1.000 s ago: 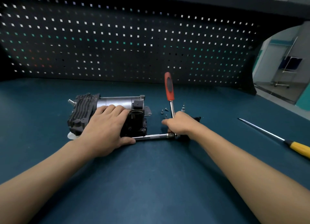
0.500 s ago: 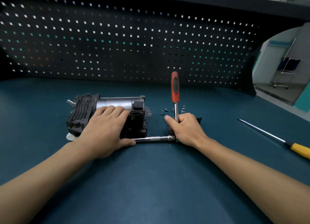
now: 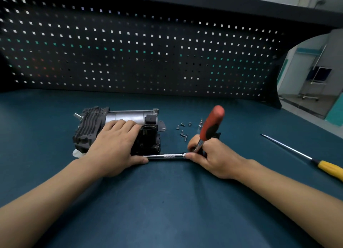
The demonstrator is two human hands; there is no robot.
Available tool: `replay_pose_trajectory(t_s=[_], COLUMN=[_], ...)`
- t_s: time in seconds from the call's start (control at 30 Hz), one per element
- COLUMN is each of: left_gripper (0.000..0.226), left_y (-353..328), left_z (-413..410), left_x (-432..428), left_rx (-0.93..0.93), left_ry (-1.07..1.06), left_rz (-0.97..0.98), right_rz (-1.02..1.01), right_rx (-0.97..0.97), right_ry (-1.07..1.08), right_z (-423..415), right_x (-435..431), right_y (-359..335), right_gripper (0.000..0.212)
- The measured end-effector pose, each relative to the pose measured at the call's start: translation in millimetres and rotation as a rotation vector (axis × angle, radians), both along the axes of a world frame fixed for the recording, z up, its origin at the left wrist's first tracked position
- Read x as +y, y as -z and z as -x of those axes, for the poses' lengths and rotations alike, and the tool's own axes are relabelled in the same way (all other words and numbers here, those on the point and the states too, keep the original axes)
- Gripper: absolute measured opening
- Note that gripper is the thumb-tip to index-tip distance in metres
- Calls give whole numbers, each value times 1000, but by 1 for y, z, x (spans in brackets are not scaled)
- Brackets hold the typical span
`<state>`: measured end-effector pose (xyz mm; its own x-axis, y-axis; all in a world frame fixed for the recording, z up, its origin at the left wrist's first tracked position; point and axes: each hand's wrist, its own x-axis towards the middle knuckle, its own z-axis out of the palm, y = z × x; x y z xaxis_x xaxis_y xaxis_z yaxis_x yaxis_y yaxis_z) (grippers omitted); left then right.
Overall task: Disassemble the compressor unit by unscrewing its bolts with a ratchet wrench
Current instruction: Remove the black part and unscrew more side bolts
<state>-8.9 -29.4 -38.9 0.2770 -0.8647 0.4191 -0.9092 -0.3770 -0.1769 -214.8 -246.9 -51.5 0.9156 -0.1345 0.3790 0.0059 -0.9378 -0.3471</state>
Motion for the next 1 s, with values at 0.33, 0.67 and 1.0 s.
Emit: replay_pose_trajectory(t_s=[0.33, 0.67, 1.0], left_gripper=[84, 81, 86], left_y=[0, 2, 4], left_z=[-1, -1, -3], left_x=[0, -2, -1], left_rx=[10, 18, 5], left_ry=[-4, -14, -2], left_rz=[0, 23, 56], right_rz=[467, -316, -732], right_rx=[129, 133, 208], right_ry=[-93, 156, 287], right_z=[24, -9, -35], right_x=[11, 1, -2], right_y=[-16, -6, -9], right_gripper=[27, 23, 29])
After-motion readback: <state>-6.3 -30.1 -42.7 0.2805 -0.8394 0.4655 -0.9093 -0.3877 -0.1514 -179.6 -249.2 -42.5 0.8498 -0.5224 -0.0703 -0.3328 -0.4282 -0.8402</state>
